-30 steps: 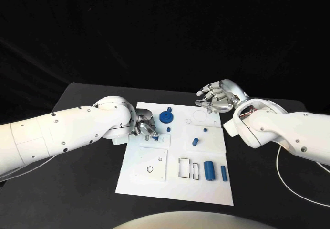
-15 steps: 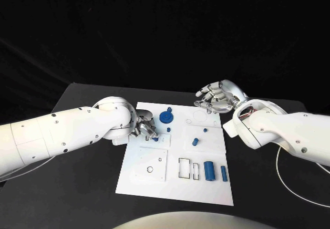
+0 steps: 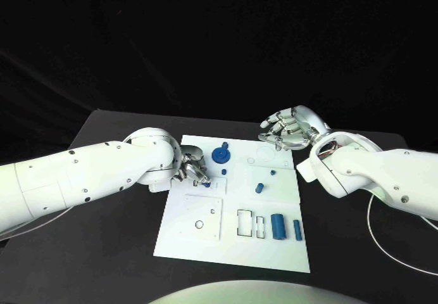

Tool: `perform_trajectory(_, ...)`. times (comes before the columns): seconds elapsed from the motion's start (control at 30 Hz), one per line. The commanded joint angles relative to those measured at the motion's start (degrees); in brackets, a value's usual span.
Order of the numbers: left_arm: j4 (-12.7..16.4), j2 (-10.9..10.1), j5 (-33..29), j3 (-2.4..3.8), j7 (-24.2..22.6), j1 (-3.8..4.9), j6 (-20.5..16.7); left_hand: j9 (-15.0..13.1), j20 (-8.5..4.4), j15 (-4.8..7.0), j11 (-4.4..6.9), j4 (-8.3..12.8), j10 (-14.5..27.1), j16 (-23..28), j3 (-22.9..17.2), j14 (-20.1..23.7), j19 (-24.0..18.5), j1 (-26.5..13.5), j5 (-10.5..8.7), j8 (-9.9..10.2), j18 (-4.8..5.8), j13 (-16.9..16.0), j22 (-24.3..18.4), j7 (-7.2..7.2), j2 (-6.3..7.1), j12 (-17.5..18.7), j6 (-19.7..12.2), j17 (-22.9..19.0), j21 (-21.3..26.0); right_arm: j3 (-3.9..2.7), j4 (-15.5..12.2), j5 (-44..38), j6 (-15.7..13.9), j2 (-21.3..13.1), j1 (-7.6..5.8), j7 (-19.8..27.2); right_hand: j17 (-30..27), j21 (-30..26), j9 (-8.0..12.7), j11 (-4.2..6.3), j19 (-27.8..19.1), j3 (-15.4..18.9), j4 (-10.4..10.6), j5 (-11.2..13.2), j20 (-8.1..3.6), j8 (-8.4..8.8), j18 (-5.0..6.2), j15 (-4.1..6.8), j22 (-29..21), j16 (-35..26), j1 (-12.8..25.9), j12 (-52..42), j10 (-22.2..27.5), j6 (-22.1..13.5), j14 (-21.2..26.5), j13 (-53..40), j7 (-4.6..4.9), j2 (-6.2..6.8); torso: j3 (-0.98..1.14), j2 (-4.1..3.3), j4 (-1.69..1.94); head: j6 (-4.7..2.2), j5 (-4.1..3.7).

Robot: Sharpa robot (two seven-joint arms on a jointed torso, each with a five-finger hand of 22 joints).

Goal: Assemble the parts on the task board

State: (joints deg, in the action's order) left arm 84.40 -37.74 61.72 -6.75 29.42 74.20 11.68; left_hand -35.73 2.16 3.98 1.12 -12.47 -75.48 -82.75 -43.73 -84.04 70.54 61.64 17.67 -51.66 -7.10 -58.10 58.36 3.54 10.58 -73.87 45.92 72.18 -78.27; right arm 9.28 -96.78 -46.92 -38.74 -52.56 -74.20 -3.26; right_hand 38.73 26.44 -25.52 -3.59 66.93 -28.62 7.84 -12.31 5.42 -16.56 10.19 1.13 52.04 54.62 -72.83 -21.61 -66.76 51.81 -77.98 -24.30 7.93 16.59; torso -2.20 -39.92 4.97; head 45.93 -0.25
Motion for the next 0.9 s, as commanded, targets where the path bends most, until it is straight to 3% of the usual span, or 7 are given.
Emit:
perform_trajectory(0.03, 0.09, 0.16, 0.75, 0.00, -0.05, -0.02, 1.31, -0.10, -0.26, 0.51, 0.08, 13.36, -0.33, -0.19, -13.05, -1.99, 0.32, -0.13, 0.22, -0.29, 0.79, 0.03, 0.07, -0.36, -0.40, 0.23, 0.37, 0.09, -0.33, -0.01, -0.12, -0.22, 0.36, -0.06, 0.04, 0.59, 0.09, -0.28, 0.08, 0.02, 0.27, 0.31, -0.13, -0.20, -0.04, 0.36, 0.22, -0.40, -0.05, -0.39, 0.42, 0.17, -0.43, 0.11, -0.09, 0.05, 0.36, 0.04, 0.01, -0.03, -0.01, 0.03, 0.02)
perform_trajectory(0.27, 0.05, 0.37, 1.91, 0.00, 0.06, -0.07, 2.87, -0.13, -0.32, 0.55, 0.15, 13.68, -0.51, -0.18, -12.78, -1.99, 0.37, -0.17, 1.26, -0.22, 0.80, -0.06, 0.18, -0.40, -0.10, 0.23, 0.63, 0.06, -0.42, -0.01, -0.18, -0.23, 0.35, -0.15, 0.04, 0.57, 0.09, -0.28, 0.08, 0.02, 0.27, 0.31, -0.13, -0.20, -0.04, 0.36, 0.22, -0.40, -0.05, -0.39, 0.42, 0.17, -0.43, 0.11, -0.09, 0.05, 0.36, 0.04, 0.01, -0.03, -0.03, 0.17, 0.03)
perform_trajectory(0.37, 0.01, 0.50, 2.34, -0.01, 0.10, -0.17, 3.49, -0.19, -0.39, 0.64, 0.24, 13.81, -0.75, -0.17, -12.20, -2.01, 0.44, -0.37, 3.45, -0.09, 0.83, -0.10, 0.36, -0.52, 0.15, 0.27, 1.05, 0.07, -0.54, -0.01, -0.19, -0.23, 0.35, -0.18, 0.04, 0.55, 0.09, -0.28, 0.08, 0.02, 0.27, 0.31, -0.13, -0.20, -0.04, 0.36, 0.22, -0.40, -0.05, -0.39, 0.42, 0.17, -0.43, 0.11, -0.09, 0.05, 0.36, 0.04, 0.02, -0.03, -0.03, 0.21, -0.02)
perform_trajectory(0.9, -0.17, 1.17, 2.27, -0.01, 0.02, -0.43, 3.49, -0.24, -0.42, 0.66, 0.30, 13.52, -1.18, -0.16, -11.56, -2.02, 0.57, -0.78, 4.54, -0.02, 0.88, -0.55, 0.61, -0.61, 0.10, 0.05, 1.43, 0.06, -0.65, -0.01, -0.21, -0.24, 0.33, -0.23, 0.04, 0.51, 0.06, -0.37, 0.11, 0.03, 0.31, 0.51, -0.15, -0.24, -0.04, 0.38, 0.23, -0.39, -0.12, -0.50, 0.41, 0.26, -0.50, 0.11, -0.08, 0.22, 0.35, -0.04, 0.06, -0.04, -0.01, 0.45, -0.17)
